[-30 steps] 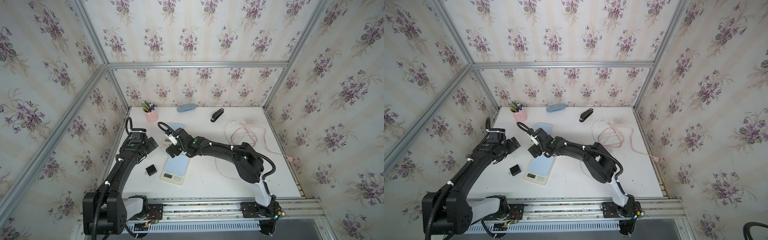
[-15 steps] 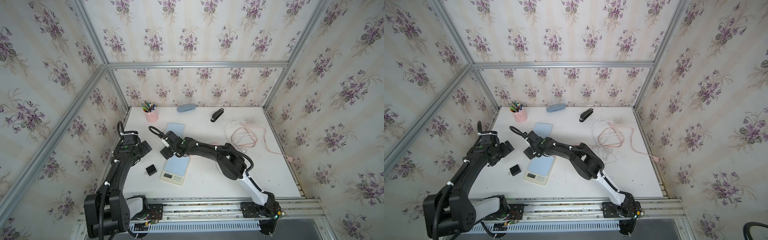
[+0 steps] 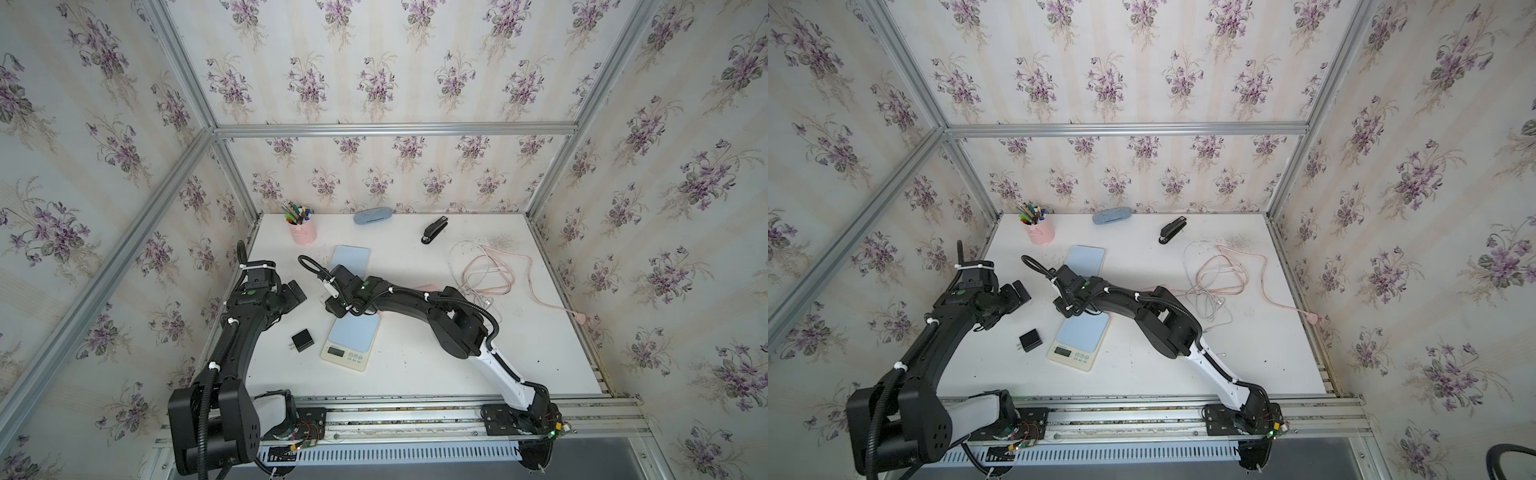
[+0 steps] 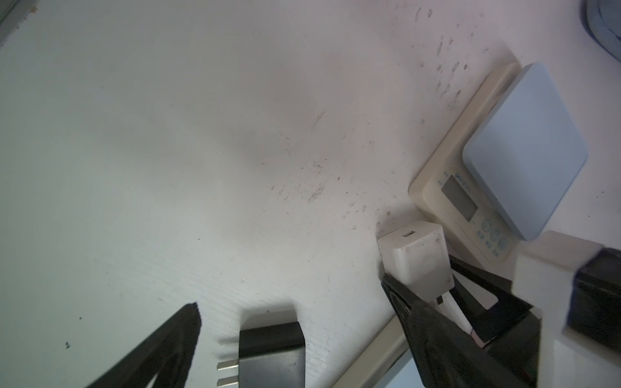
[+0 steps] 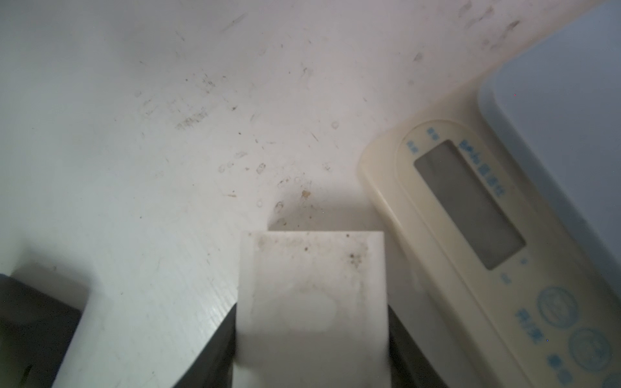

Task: Charge the electronic scale
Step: Pick up the plug from the center of the board.

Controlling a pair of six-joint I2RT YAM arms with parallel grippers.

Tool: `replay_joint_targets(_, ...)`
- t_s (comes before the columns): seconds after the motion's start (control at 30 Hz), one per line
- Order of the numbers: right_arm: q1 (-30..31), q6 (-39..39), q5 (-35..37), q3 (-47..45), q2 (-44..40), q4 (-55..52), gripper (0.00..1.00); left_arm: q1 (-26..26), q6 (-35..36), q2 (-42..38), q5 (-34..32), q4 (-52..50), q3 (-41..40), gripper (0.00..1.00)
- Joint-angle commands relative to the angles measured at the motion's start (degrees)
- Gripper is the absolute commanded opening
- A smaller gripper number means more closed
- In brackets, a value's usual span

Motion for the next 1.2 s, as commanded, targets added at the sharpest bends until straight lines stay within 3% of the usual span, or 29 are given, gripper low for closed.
replay_joint_targets(0.0,0.04,-1.37,-2.72,-0.32,-3.15,1.98,0.41,-0.09,3.00,-2.20,1.12,1.14,0.75,0.99)
replay_joint_targets(0.23,-3.29,-1.46,-6.41,-1.47,-12.97,2.04,0.36,-2.28,13.05,-10.39,7.88,8.33,1.24,0.99)
replay_joint_targets(0.4,-10.23,-1.76,-13.40,-10.16,-24.32,-1.67,0.35,-4.30,18.59,-19.22,26.25,29.68,-5.77,0.99)
replay_joint_targets(0.53,-14.88,-3.99,-16.83,-18.66,-33.41,-8.47,0.36,-10.88,23.33,-13.91,33.77,38.02,-4.38,0.99)
replay_joint_targets(0.7,-19.59,-6.03,-20.27,-25.98,-42.26,-18.11,0.38,-25.95,42.59,-4.85,31.00,34.04,3.12,0.99)
replay_joint_targets(0.87,-23.71,-6.68,-25.27,-30.20,-46.92,-23.87,0.39,-35.59,59.40,1.49,29.02,34.42,6.39,0.99)
replay_joint_targets(1.17,-27.21,-11.74,-30.64,-30.63,-47.82,-31.03,0.39,-42.30,73.83,9.42,25.95,33.77,9.90,0.99)
